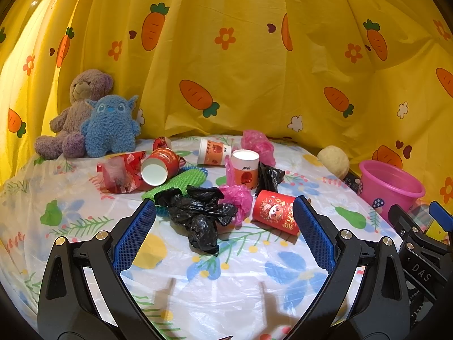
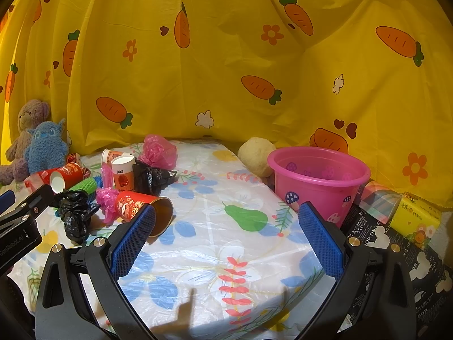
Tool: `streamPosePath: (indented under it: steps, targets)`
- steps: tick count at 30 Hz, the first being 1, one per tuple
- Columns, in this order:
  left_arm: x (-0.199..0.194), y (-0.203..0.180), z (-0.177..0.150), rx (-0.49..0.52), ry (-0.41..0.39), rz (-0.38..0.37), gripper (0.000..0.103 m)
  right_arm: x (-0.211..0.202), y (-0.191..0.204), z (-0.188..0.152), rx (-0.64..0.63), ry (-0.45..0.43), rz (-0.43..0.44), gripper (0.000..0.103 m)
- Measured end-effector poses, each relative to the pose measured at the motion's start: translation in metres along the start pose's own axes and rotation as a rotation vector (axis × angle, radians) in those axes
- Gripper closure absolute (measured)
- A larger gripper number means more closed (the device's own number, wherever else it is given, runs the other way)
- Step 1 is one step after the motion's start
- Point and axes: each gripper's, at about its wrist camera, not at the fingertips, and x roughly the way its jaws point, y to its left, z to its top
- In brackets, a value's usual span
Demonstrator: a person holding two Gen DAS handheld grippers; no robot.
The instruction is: Collect trash
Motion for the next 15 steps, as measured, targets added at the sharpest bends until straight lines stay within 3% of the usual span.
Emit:
streamPosePath:
  steps: [15]
  targets:
    - [0.0034, 0.0009, -0.003, -0.004, 0.004, -0.009, 0.007, 0.001, 0.0021, -0.0004, 0.001, 0.004, -0.016, 0.005]
